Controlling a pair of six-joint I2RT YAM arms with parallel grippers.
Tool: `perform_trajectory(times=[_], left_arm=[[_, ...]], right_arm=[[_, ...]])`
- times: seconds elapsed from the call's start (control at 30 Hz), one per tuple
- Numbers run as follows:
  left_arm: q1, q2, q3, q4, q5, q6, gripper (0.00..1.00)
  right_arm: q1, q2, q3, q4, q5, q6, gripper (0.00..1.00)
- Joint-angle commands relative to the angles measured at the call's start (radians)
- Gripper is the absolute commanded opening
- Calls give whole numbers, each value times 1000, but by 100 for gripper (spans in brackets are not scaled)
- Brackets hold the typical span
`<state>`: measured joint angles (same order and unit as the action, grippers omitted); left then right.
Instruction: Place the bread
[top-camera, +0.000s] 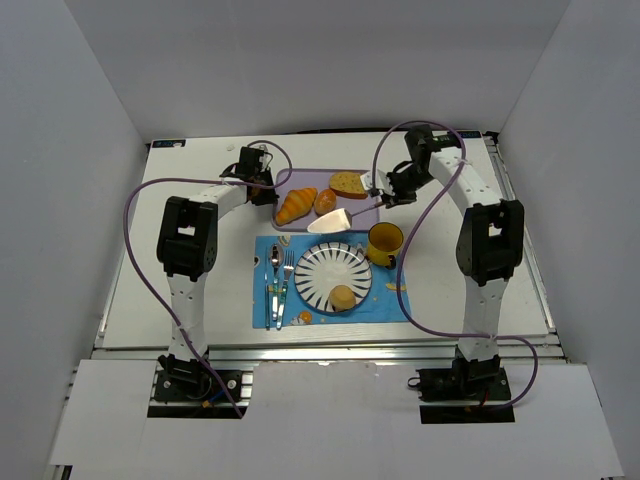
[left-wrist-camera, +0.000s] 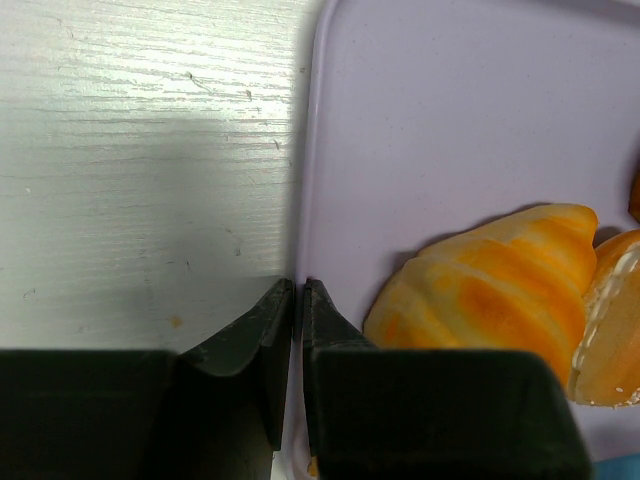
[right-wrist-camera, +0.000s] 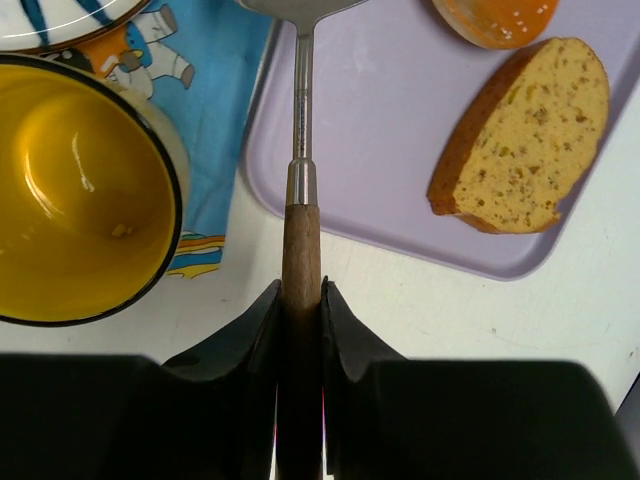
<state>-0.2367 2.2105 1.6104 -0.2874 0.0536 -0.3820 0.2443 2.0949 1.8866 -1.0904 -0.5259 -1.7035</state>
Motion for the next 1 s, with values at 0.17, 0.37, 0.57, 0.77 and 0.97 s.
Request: perform_trajectory(times=[0.17, 0.37, 0.57, 0.77, 0.97], left_arm=[[7, 14, -6, -30, -6, 5, 20], [7, -11, -15, -19, -14, 5, 20], [8, -32, -6, -19, -24, 3, 21], [10, -78, -24, 14, -40, -6, 28], [10, -80, -1, 13, -35, -17, 41]], right_arm=[[-30, -42, 11, 84, -74, 157, 0], [-74, -75, -12, 126, -111, 258, 0], [-148, -125, -66, 237, -115, 596, 0], [-232, -275, -328, 473, -62, 948, 0], [-281, -420, -535, 575, -16, 1056, 0]])
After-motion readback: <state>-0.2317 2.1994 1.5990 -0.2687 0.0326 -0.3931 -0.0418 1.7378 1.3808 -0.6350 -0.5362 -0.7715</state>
